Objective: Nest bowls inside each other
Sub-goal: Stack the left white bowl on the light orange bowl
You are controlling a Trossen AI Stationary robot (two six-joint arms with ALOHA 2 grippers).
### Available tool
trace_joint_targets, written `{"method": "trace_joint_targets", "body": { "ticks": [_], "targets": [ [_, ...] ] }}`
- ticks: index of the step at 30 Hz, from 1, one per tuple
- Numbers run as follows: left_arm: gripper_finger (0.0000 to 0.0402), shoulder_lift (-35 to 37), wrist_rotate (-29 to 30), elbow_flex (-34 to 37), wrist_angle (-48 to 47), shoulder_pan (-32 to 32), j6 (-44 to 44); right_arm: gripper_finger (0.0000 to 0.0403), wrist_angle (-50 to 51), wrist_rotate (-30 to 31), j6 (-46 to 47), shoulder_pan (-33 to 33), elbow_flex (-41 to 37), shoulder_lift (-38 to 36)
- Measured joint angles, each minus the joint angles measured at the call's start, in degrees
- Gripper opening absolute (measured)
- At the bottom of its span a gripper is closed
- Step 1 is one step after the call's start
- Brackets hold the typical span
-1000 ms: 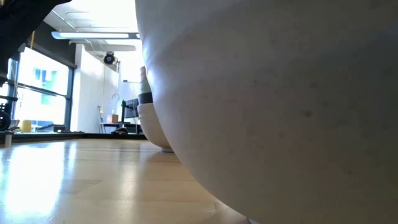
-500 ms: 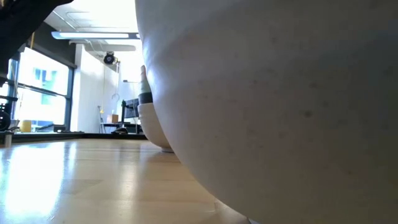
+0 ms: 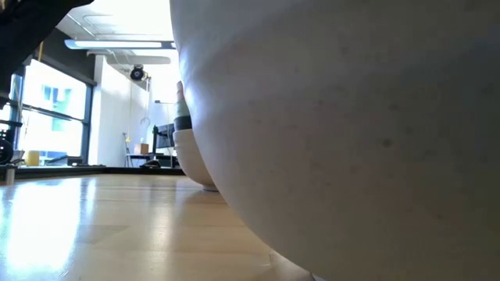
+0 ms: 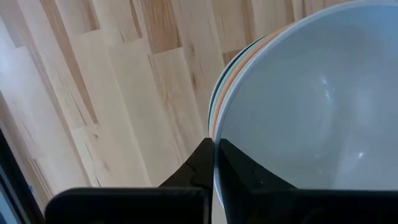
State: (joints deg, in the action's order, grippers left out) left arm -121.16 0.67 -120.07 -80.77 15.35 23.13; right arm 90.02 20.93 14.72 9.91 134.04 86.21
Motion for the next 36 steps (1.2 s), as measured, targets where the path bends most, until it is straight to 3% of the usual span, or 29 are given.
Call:
{"method": "trace_joint_targets", "body": {
  "ticks": [24,36],
  "targets": [
    [0.0004,0.0,-1.0,2.3,-0.3,-0.2,-0.6,0.0138,0.0,-0.1,0.2,0.0,0.0,0.0],
    [0.0063,0.1,1.6,-1.9,-0.5,-0.5,-1.9,0.0138,0.0,-0.1,0.2,0.0,0.0,0.0]
  ]
}}
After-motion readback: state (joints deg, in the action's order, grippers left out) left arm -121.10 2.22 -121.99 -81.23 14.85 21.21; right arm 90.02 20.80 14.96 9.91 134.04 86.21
